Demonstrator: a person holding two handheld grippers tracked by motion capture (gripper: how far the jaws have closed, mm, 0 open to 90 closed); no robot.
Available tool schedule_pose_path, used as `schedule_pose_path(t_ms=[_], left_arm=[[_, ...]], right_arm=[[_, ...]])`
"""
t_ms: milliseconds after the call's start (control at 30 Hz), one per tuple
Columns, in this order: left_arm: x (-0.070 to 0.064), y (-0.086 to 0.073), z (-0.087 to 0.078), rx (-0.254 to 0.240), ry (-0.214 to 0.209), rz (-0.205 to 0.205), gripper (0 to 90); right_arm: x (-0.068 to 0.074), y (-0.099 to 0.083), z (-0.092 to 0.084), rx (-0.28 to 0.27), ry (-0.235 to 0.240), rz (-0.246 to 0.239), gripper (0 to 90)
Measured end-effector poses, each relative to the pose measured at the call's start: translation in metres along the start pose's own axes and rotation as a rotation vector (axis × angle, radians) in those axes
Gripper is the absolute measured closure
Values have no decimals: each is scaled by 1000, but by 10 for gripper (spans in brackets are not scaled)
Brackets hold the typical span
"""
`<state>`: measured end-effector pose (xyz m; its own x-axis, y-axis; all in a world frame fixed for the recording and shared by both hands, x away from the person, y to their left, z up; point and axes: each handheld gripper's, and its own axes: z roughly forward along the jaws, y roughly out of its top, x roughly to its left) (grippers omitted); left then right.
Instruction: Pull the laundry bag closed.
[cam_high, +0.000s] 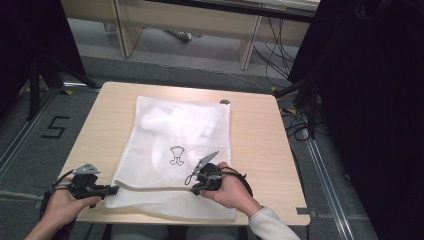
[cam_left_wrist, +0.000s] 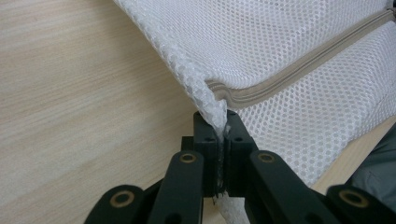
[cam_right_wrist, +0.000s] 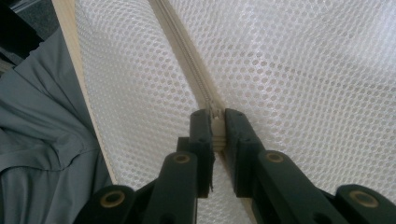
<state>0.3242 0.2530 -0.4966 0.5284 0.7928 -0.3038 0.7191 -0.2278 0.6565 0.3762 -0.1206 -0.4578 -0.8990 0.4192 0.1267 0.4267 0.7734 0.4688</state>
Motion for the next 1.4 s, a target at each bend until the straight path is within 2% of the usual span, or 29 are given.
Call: schedule_pose_path(t_ms=[233, 367, 433, 500, 633, 667, 700, 767, 800, 833, 867, 933, 1000, 1033, 1133, 1167, 1200, 1233, 1267, 1333, 1400], left_arm=[[2, 1, -2, 21, 4, 19, 861], [2, 1, -2, 24, 2, 13, 861], [1, 0, 0, 3, 0, 2, 861], [0, 0, 0, 3, -2, 0, 861], [0, 0, -1, 17, 3, -1, 861], [1, 1, -2, 27, -4, 9, 861], [1, 0, -1, 15, 4, 3, 861], [1, 0, -1, 20, -1, 4, 860], [1, 0, 0, 4, -1, 2, 861], [1, 0, 0, 4, -1, 2, 861], [2, 1, -3, 34, 2, 27, 860], [1, 0, -1, 21, 1, 5, 860], [3, 1, -3, 39, -9, 30, 859], [2, 0, -1, 23, -8, 13, 858], [2, 0, -1, 21, -7, 15, 858], [2, 0, -2, 26, -13, 16, 857], [3, 1, -3, 40, -11, 35, 857], [2, 0, -2, 27, -12, 20, 858], [3, 0, -2, 35, -13, 26, 858], [1, 0, -1, 17, -10, 8, 858], [3, 1, -3, 42, -14, 36, 857]], right_arm=[[0, -2, -1, -4, 13, -9, 828], [0, -5, -2, 10, 12, -5, 828], [0, -6, -2, 0, 10, -4, 828], [0, -7, -2, -4, 11, -10, 828], [0, -8, -3, 1, 13, -11, 828], [0, -9, -4, 2, 7, 3, 828], [-2, -10, -4, -4, 11, -8, 828], [-1, -12, -5, 5, 7, 21, 828], [-3, -13, -5, -4, 14, -1, 828], [-3, -14, -5, -4, 17, 0, 828], [-3, -14, -5, -9, 14, -6, 828], [-2, -14, -6, -10, 10, 2, 828], [-3, -15, -6, -13, 13, -2, 828], [-3, -15, -5, -16, 13, -8, 828], [-3, -16, -6, -16, 28, -2, 828], [-3, -16, -7, -16, 24, -3, 827], [-4, -17, -7, -17, 20, -6, 827], [-3, -17, -7, -16, 20, -7, 827], [-3, -18, -8, -14, 17, -5, 828], [-4, -19, -8, -20, 23, -12, 827], [-4, -20, -9, -22, 24, -4, 828]])
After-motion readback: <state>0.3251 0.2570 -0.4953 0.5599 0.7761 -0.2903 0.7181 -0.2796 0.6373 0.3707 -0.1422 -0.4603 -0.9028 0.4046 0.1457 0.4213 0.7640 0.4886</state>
